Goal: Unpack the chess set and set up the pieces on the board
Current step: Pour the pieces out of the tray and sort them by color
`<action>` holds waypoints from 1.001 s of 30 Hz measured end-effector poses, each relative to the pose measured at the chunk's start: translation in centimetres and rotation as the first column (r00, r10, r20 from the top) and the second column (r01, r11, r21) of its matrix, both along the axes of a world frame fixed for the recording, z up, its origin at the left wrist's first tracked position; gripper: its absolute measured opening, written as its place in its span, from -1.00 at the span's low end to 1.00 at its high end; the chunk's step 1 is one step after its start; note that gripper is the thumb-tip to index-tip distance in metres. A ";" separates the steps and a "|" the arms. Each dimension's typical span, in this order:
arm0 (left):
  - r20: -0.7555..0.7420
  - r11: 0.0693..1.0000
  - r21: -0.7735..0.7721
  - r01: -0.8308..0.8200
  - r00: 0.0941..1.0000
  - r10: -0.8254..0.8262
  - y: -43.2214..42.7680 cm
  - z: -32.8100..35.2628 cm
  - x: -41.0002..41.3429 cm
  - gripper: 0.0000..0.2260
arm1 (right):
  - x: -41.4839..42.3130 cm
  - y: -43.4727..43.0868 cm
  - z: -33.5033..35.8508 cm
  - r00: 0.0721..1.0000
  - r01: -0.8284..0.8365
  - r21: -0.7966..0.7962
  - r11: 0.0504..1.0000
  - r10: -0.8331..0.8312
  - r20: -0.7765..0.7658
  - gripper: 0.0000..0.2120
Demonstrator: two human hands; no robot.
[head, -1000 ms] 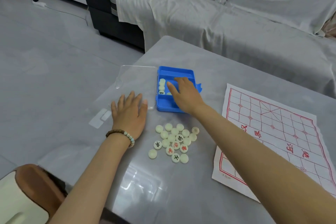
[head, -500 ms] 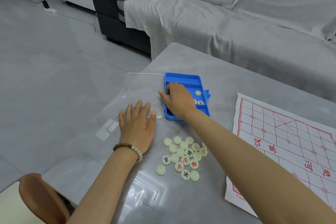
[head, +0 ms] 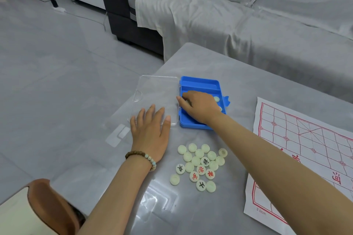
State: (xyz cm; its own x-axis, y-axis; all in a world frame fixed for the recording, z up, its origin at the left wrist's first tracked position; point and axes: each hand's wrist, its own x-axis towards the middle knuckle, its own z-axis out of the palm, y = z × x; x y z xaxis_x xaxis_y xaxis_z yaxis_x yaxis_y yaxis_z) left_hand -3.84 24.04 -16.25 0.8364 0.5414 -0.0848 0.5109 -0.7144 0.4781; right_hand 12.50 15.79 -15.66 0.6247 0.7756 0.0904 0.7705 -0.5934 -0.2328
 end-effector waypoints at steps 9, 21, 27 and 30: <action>0.013 1.000 -0.006 -0.009 1.000 0.009 0.0 -0.1 0.1 -0.56 | 0.5 -0.3 -0.4 1.000 0.006 0.112 0.994 -0.003 -0.025 -0.60; 0.017 1.000 -0.017 -0.013 1.000 0.013 0.0 0.0 0.2 -0.56 | 0.1 -0.2 -0.3 0.999 -0.003 0.083 0.997 0.007 -0.045 -0.52; 0.013 1.000 -0.021 -0.014 1.000 0.014 0.0 -0.1 0.3 -0.56 | 0.3 -0.1 -0.4 0.997 0.039 0.152 0.988 -0.027 -0.076 -0.50; 0.020 0.999 -0.034 -0.003 1.000 0.003 0.2 -0.2 0.3 -0.55 | 0.6 0.0 -0.2 0.991 0.068 0.158 0.985 -0.049 -0.124 -0.48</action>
